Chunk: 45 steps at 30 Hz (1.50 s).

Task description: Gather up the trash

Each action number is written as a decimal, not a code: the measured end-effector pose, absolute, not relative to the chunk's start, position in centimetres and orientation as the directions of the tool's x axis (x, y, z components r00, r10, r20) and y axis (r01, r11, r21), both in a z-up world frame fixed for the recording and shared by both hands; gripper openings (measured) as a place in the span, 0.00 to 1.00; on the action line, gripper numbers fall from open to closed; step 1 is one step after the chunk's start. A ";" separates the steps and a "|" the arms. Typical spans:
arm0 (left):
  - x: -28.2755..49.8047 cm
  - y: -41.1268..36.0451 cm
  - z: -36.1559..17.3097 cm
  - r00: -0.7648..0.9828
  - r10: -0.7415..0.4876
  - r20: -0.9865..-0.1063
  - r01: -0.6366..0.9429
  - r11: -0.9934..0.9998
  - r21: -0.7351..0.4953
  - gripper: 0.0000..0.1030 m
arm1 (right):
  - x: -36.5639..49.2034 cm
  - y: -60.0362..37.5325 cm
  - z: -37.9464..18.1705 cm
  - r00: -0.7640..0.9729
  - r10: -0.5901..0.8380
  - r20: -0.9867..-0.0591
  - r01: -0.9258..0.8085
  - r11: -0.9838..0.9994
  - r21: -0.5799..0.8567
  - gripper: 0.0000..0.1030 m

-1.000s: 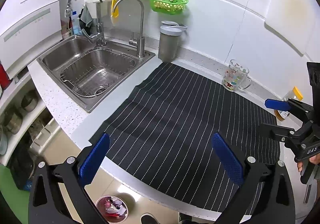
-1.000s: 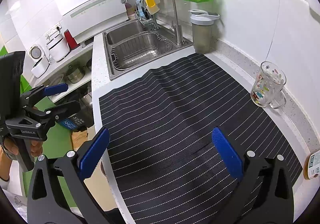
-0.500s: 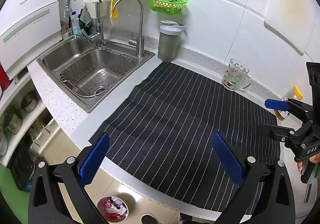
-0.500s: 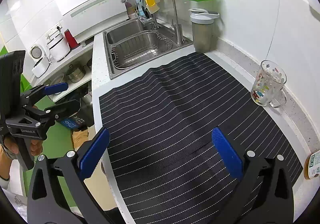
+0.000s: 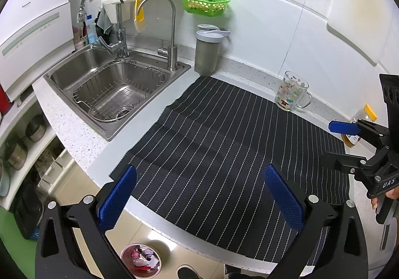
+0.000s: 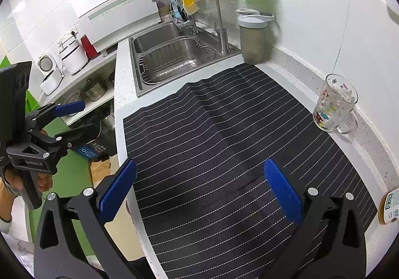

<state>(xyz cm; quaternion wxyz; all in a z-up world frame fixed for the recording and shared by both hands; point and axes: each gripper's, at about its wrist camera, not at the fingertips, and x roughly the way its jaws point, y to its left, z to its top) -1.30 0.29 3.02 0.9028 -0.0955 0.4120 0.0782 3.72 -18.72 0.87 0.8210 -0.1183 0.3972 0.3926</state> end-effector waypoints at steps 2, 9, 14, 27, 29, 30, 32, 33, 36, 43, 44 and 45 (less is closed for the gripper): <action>-1.3 0.3 3.0 0.648 0.062 -0.759 -0.219 0.970 -0.108 0.95 | 3.7 -18.7 0.9 0.376 0.550 -0.746 -0.739 0.664 0.117 0.97; -1.5 0.3 2.9 0.649 0.060 -0.759 -0.218 0.970 -0.110 0.95 | 3.6 -18.7 0.9 0.376 0.551 -0.745 -0.737 0.665 0.119 0.97; -1.5 0.4 2.8 0.649 0.058 -0.759 -0.215 0.970 -0.109 0.95 | 3.6 -18.7 0.8 0.375 0.551 -0.745 -0.738 0.664 0.120 0.97; -1.5 0.3 2.8 0.648 0.057 -0.760 -0.215 0.970 -0.110 0.95 | 3.7 -18.7 0.8 0.374 0.550 -0.746 -0.739 0.664 0.119 0.97; -1.5 0.4 2.8 0.648 0.056 -0.759 -0.215 0.970 -0.113 0.95 | 3.7 -18.7 0.8 0.375 0.550 -0.746 -0.738 0.664 0.119 0.97; -1.5 0.4 2.8 0.648 0.055 -0.760 -0.216 0.970 -0.114 0.95 | 3.7 -18.7 0.8 0.375 0.550 -0.746 -0.738 0.664 0.119 0.97; -1.6 0.4 2.8 0.648 0.054 -0.759 -0.215 0.970 -0.115 0.95 | 3.7 -18.7 0.8 0.374 0.550 -0.747 -0.738 0.664 0.119 0.97; -1.6 0.3 2.8 0.648 0.057 -0.759 -0.216 0.970 -0.112 0.95 | 3.7 -18.7 0.8 0.374 0.550 -0.746 -0.738 0.664 0.120 0.97; -1.4 0.2 2.7 0.644 0.066 -0.762 -0.214 0.972 -0.096 0.95 | 3.7 -18.7 0.8 0.374 0.550 -0.747 -0.738 0.664 0.120 0.97; -1.0 0.2 2.6 0.638 0.067 -0.767 -0.221 0.970 -0.099 0.95 | 3.8 -18.6 0.6 0.371 0.552 -0.747 -0.741 0.661 0.120 0.97; -0.9 0.2 2.6 0.636 0.066 -0.769 -0.221 0.970 -0.100 0.95 | 3.8 -18.6 0.5 0.370 0.552 -0.747 -0.741 0.661 0.121 0.97; -0.9 0.1 2.6 0.636 0.067 -0.769 -0.220 0.971 -0.097 0.95 | 3.8 -18.5 0.5 0.370 0.551 -0.748 -0.741 0.661 0.121 0.97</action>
